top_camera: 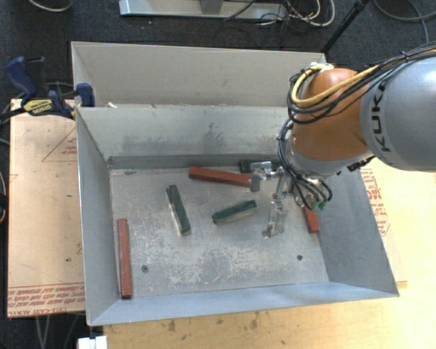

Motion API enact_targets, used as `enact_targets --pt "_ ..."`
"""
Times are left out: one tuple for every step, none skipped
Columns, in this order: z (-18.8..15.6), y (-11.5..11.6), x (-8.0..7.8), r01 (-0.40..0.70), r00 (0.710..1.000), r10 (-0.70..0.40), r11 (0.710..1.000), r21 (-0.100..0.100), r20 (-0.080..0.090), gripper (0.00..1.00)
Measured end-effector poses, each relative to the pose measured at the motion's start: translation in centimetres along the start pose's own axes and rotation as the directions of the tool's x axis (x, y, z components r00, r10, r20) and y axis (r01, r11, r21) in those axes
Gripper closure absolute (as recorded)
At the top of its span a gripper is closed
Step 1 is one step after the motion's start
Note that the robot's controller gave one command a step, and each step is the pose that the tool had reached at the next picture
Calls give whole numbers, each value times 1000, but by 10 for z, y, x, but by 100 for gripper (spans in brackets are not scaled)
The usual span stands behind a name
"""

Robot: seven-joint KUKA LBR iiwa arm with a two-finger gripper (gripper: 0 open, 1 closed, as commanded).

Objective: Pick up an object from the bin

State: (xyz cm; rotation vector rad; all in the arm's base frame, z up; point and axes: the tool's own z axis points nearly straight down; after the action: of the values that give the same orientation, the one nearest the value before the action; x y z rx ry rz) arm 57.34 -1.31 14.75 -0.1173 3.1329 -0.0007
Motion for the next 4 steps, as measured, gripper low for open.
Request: enact_targets --pt "36 1 -22 -49 999 49 999 -3 -2 0" --pt "77 52 -22 -279 960 279 960 -1 -5 100" --pt "77 52 -22 -279 960 279 960 -1 -5 100" --pt "-59 84 7 -281 960 281 960 0 -4 100"
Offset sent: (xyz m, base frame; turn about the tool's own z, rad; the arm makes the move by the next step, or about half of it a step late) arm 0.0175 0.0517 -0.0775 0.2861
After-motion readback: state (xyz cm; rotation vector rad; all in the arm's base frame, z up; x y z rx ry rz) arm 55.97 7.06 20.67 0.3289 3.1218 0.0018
